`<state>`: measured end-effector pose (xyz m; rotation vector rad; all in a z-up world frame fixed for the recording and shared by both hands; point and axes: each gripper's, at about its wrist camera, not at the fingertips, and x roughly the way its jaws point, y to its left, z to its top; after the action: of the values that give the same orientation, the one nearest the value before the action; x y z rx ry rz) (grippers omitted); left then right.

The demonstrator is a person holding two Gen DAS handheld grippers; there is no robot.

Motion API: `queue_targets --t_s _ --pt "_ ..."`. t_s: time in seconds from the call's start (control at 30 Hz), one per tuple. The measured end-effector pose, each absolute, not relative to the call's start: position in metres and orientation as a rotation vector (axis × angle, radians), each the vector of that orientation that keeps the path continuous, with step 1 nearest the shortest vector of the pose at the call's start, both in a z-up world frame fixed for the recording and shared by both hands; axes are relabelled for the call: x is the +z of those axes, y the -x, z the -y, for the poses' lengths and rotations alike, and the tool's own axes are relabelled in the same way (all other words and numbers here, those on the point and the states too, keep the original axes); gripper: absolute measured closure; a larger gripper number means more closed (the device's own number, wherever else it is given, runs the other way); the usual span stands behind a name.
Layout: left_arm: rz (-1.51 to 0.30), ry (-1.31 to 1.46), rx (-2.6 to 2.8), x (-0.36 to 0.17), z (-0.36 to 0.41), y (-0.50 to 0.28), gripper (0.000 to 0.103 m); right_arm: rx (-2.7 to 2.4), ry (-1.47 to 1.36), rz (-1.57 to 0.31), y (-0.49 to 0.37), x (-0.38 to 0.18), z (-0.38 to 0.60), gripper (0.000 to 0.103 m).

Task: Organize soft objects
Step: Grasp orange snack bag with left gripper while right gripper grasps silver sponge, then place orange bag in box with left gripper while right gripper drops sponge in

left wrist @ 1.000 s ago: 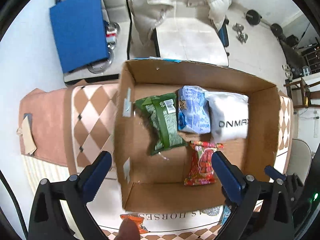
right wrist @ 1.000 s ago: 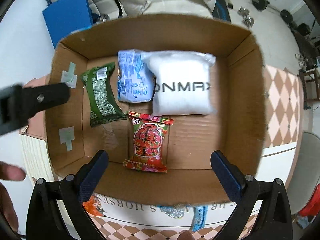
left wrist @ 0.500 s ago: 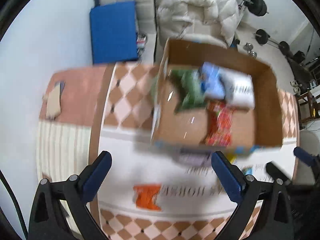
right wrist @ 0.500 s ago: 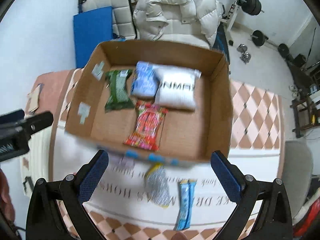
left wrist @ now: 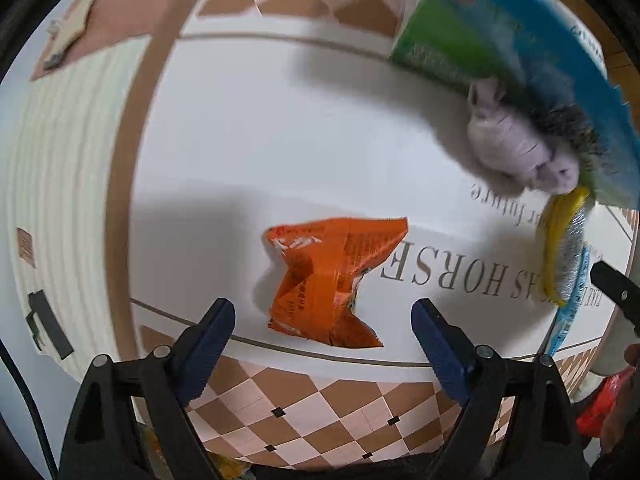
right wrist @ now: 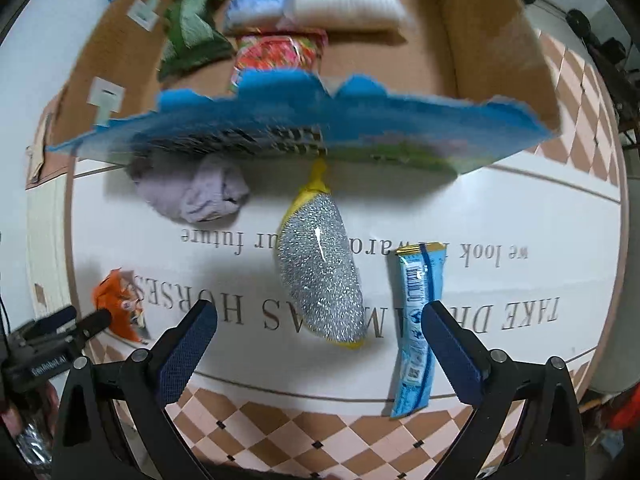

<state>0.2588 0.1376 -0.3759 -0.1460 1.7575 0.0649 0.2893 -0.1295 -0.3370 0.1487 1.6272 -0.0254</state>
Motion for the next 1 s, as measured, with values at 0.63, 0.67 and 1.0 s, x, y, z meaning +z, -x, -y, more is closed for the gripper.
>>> queue_targets --t_s 0.63,0.67,1.0 --pt "-1.739 0.127 0.031 -0.390 -0.118 -0.259 0.067 -0.066 -0.207 -1.753 -0.303 -0.407 0.127 0.044" --pt "-1.732 0.128 0.026 -0.385 -0.116 -0.259 0.067 -0.070 -0.194 -1.744 -0.301 -0.404 0.127 0.046" --pt "-1.544 0.141 -0.137 -0.273 -0.079 -0.266 0.068 0.072 -0.266 -1.615 -0.256 -0.314 0.123 0.049"
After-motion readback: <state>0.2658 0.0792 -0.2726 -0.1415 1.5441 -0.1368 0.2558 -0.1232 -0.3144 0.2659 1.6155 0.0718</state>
